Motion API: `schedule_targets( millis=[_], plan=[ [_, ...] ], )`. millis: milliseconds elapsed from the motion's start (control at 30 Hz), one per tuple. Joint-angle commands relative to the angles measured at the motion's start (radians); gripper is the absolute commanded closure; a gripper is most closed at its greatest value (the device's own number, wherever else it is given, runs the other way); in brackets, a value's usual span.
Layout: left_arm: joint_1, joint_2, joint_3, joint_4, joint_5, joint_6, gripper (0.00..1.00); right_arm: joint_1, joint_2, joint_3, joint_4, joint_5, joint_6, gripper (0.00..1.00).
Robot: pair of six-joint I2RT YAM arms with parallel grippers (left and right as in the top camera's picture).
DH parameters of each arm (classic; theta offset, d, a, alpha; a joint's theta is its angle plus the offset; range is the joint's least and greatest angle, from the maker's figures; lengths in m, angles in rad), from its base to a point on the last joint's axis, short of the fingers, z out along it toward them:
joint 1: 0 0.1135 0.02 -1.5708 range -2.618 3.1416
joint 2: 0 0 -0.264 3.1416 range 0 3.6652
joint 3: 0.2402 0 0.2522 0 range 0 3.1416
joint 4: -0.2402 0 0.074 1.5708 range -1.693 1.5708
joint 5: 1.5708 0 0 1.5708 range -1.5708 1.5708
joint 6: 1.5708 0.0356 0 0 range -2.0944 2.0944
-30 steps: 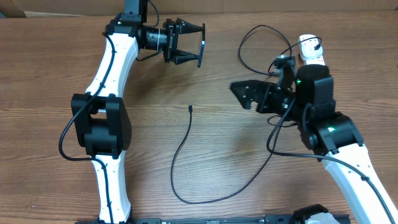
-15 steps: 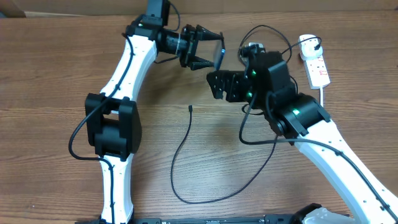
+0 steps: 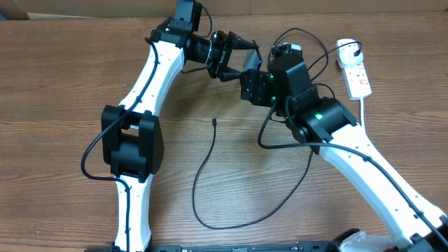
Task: Plug charger to phone and switch on socket
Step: 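Grasp the phone's edge with the right gripper beside the left, then hold the phone with both grippers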
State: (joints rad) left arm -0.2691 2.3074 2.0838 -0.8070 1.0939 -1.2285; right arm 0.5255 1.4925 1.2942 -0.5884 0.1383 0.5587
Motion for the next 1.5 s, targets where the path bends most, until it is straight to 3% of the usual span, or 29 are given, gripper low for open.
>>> schedule_targets(
  millis=[0, 267, 367, 667, 833, 1467],
  plan=[
    [-0.014, -0.044, 0.008, 0.01, 0.002, 0.012, 0.43, 0.006, 0.023, 0.03, 0.003, 0.023, 0.03, 0.17],
    [-0.025, -0.044, 0.008, 0.01, -0.041, 0.04, 0.43, 0.005, 0.029, 0.03, 0.027, 0.066, 0.043, 0.27],
    [-0.04, -0.044, 0.008, 0.01, -0.059, 0.048, 0.43, 0.006, 0.036, 0.03, 0.037, 0.055, 0.043, 0.36],
    [-0.064, -0.044, 0.008, 0.01, -0.081, 0.047, 0.43, 0.005, 0.084, 0.03, 0.039, 0.045, 0.043, 0.37],
    [-0.063, -0.044, 0.008, 0.01, -0.08, 0.047, 0.43, 0.005, 0.084, 0.03, 0.063, 0.045, 0.043, 0.48],
    [-0.066, -0.044, 0.008, 0.01, -0.087, 0.055, 0.43, 0.003, 0.09, 0.03, 0.06, 0.109, 0.04, 0.53]
  ],
)
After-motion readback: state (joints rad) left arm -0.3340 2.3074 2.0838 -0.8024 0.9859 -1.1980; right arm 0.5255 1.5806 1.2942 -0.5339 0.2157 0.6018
